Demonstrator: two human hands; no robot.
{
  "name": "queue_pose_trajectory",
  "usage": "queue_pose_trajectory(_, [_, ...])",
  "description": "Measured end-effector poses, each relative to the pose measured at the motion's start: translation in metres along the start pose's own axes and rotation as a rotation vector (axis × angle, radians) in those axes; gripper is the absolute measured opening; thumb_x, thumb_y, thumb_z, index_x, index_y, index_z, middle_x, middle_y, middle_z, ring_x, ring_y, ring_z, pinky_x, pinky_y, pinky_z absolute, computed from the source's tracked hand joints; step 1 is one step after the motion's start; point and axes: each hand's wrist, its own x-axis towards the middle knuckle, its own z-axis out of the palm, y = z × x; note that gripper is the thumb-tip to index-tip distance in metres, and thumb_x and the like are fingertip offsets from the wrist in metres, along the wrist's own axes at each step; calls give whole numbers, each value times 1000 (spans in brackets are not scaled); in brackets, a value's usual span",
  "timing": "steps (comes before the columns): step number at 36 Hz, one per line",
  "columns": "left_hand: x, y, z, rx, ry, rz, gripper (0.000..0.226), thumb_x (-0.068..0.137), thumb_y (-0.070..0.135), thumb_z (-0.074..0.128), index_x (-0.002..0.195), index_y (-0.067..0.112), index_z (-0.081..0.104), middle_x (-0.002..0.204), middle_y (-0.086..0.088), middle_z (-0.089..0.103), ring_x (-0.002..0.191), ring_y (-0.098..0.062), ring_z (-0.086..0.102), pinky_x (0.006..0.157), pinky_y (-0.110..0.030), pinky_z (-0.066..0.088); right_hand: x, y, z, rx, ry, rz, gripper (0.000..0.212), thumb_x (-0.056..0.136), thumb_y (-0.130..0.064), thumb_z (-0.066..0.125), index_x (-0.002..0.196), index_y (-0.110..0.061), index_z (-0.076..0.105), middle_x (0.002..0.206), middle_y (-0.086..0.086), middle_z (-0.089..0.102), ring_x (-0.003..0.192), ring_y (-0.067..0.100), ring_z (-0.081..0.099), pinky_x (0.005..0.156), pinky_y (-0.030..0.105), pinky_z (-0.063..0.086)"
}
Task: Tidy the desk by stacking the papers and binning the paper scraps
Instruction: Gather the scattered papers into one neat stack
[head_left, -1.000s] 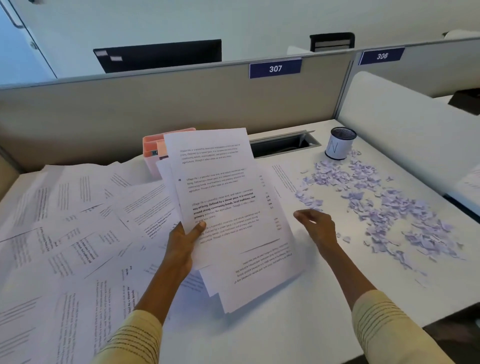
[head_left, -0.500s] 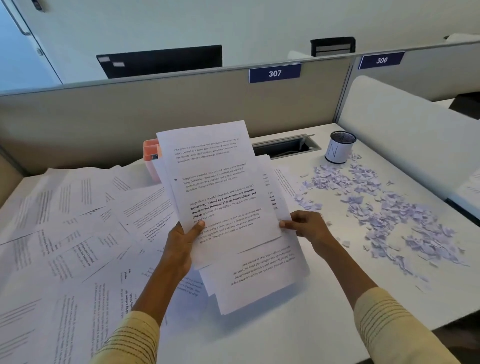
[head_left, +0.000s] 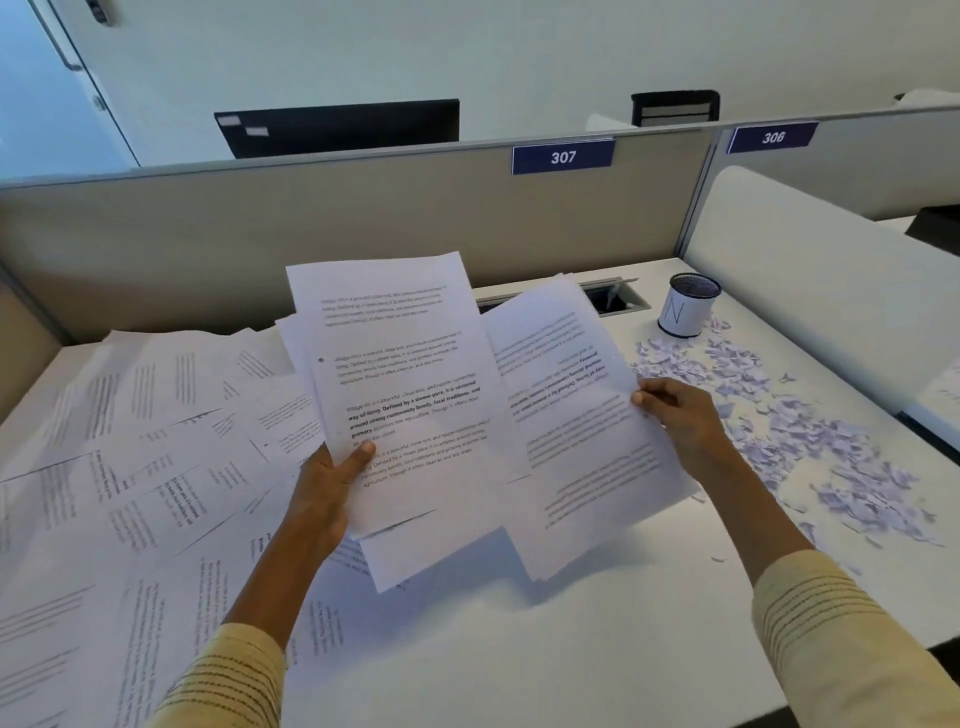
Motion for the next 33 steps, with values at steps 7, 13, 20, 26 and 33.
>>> queue_pose_trajectory(7, [5, -14, -43, 77, 125, -28, 42, 88, 17, 65, 128, 9, 56, 119, -11, 64, 107, -33, 60, 86, -41, 49, 7, -36, -18, 179, 82, -71, 13, 87, 0, 60, 82, -12, 61, 63, -12, 69, 58, 6, 62, 56, 19, 53])
queue_pose_trajectory(13, [-6, -21, -30, -31, 90, -79, 36, 92, 11, 60, 127, 10, 55, 120, -11, 61, 98, -28, 59, 80, -35, 47, 3, -60, -4, 344, 23, -72, 16, 87, 4, 57, 82, -10, 59, 61, -9, 69, 53, 5, 61, 52, 18, 51])
queue_pose_trajectory(20, [-23, -17, 20, -165, -119, -166, 20, 90, 4, 60, 106, 14, 65, 105, -11, 72, 90, -28, 71, 76, -46, 57, -4, -48, 40, 214, -74, -6, 13, 85, 2, 63, 82, -11, 64, 65, -5, 71, 57, 11, 65, 54, 21, 51])
queue_pose_trajectory(26, [-34, -13, 38, -219, -141, -188, 20, 87, 3, 61, 103, 14, 67, 88, -6, 75, 75, -20, 72, 61, -34, 59, -5, -42, 52, 7, -80, 28, 13, 83, -1, 64, 78, -14, 67, 84, 8, 69, 76, 26, 63, 80, 37, 51])
queue_pose_trajectory(33, [-33, -22, 22, -303, -107, -282, 25, 88, 5, 62, 110, 15, 66, 101, -8, 74, 84, -24, 72, 63, -38, 58, 3, -67, 39, -26, -54, 27, 15, 87, -1, 60, 76, -12, 61, 75, 7, 66, 61, 19, 61, 65, 29, 48])
